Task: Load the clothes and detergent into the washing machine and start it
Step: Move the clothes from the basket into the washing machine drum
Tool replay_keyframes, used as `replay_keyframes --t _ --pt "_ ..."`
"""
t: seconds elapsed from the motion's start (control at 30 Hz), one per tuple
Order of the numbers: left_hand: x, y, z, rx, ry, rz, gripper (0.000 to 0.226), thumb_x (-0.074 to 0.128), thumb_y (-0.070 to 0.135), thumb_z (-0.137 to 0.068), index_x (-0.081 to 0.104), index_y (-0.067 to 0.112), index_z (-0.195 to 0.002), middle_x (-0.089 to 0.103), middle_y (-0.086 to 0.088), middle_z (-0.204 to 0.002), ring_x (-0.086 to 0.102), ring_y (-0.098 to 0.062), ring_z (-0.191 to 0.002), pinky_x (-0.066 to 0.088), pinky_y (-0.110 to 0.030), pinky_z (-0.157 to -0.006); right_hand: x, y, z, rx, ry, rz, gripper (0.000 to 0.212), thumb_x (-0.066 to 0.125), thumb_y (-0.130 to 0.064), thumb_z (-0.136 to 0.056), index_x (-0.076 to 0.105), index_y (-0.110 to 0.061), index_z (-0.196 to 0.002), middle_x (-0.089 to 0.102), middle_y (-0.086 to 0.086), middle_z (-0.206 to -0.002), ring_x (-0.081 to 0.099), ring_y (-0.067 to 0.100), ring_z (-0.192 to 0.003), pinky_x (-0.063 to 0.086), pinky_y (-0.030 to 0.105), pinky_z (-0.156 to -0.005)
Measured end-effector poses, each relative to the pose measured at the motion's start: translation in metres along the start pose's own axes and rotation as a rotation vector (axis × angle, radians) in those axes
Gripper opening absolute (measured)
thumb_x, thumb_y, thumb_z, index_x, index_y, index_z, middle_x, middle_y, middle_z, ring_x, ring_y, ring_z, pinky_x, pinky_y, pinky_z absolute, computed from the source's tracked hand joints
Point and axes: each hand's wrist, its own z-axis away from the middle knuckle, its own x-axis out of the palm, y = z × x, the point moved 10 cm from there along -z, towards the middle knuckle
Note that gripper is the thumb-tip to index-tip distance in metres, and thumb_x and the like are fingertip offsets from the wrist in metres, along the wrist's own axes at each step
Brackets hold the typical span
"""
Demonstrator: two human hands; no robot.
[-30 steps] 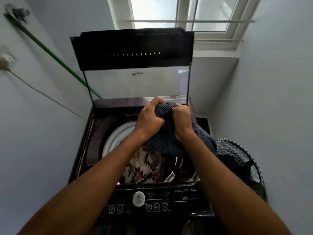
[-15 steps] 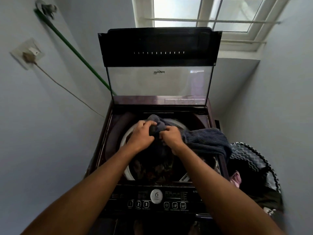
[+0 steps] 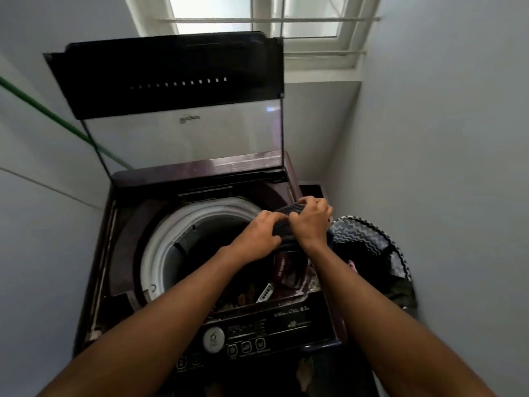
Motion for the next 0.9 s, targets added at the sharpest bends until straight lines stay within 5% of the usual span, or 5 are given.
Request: replay_keyframes --t 0.17,0.23,0.37,0.63,0.9 --pt "0.053 0.019 -0.019 -0.101 -0.182 -0.139 0.09 0.066 0.022 -0.083 0.013 0.035 -0.155 0.01 -0.015 -0.159 0.022 -0.042 -0.143 0.024 -0.042 -0.119 0.03 0.087 -0.016 0.362 -0.271 -0.24 0.092 0.07 -0.057 -0.077 0.034 -0.013 -0.149 0.041 0.017 -0.147 0.043 0.035 -0.134 0.039 0.044 -0.107" --pt "0.061 0.023 -0.023 -0.108 -0.177 -0.135 0.093 0.065 0.021 -0.084 0.009 0.036 -0.156 0.009 -0.017 -0.158 0.023 -0.044 -0.142 0.026 -0.044 -0.118 0.046 0.105 -0.011 0.47 -0.376 -0.443 0.103 0.078 -0.064 -0.064 0.042 -0.012 -0.146 0.055 0.013 -0.138 0.057 0.032 -0.123 0.047 0.041 -0.103" --pt "0.061 0.024 -0.029 -0.11 -0.132 -0.14 0.093 0.065 0.021 -0.084 0.006 0.034 -0.156 0.015 -0.016 -0.153 0.026 -0.044 -0.138 0.028 -0.047 -0.116 0.061 0.098 0.002 0.555 -0.613 -0.772 0.062 0.087 -0.045 -0.058 0.074 -0.008 -0.107 0.076 0.012 -0.098 0.074 0.029 -0.089 0.06 0.042 -0.083" --pt "0.034 0.024 -0.03 -0.06 -0.043 -0.061 0.104 0.074 0.022 -0.08 0.001 0.037 -0.154 0.038 -0.014 -0.138 0.051 -0.035 -0.121 0.044 -0.046 -0.104 0.005 0.041 -0.038 0.102 -0.26 -0.201 0.03 0.078 -0.016 -0.068 0.062 -0.019 -0.094 0.069 0.007 -0.093 0.065 0.026 -0.086 0.049 0.029 -0.07" --pt "-0.017 0.014 -0.01 -0.03 0.178 0.144 0.084 0.079 0.027 -0.077 0.028 0.021 -0.144 0.05 -0.009 -0.13 0.057 -0.026 -0.114 0.049 -0.044 -0.099 0.001 -0.032 -0.007 -0.087 -0.207 -0.306 0.019 0.073 -0.01 -0.068 0.068 -0.016 -0.086 0.072 0.005 -0.082 0.067 0.02 -0.078 0.048 0.025 -0.066"
